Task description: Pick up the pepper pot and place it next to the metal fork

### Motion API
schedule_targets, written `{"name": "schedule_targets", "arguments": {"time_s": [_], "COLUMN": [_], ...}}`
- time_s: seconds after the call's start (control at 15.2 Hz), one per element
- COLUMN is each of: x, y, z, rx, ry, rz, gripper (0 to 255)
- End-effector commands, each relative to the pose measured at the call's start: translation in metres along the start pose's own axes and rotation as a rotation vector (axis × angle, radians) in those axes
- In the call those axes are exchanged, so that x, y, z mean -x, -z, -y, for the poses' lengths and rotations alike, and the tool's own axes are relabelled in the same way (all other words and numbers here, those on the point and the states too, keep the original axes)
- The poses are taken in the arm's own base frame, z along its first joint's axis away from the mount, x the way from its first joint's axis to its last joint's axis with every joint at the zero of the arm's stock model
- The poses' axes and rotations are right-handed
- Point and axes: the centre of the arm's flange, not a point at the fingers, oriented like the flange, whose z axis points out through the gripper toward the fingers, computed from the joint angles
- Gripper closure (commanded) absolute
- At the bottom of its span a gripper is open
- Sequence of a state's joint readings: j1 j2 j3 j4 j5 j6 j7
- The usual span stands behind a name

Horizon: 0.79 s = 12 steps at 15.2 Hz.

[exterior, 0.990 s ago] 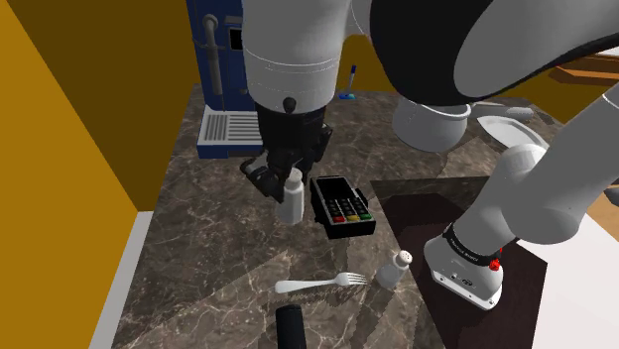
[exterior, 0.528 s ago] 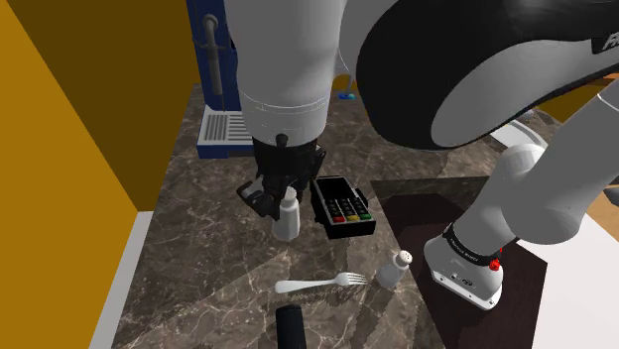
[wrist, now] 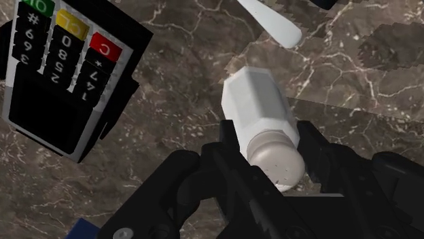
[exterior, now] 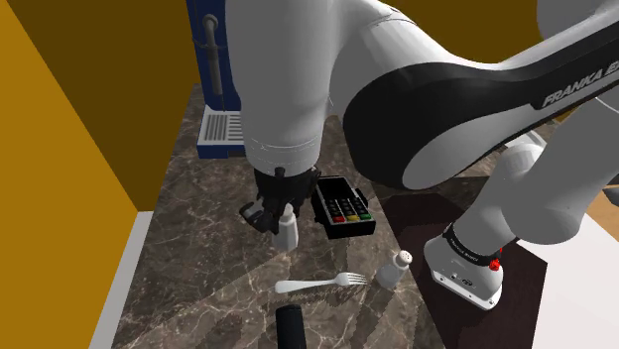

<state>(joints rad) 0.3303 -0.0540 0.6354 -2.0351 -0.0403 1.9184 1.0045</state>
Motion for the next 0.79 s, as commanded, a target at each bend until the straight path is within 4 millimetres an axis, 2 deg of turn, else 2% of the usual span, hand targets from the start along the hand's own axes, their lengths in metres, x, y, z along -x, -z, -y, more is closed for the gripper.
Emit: {"name": "schedule_targets", "arguments": {"time_s": [0.0, 0.73], "x": [0.001, 0.002], "y": [-0.011, -0.068], "z": [0.002, 0.008], "rx": [0.0, 0.0], "ry": [0.0, 0.0], "rz": [0.0, 0.0], "gripper": [255, 255]}}
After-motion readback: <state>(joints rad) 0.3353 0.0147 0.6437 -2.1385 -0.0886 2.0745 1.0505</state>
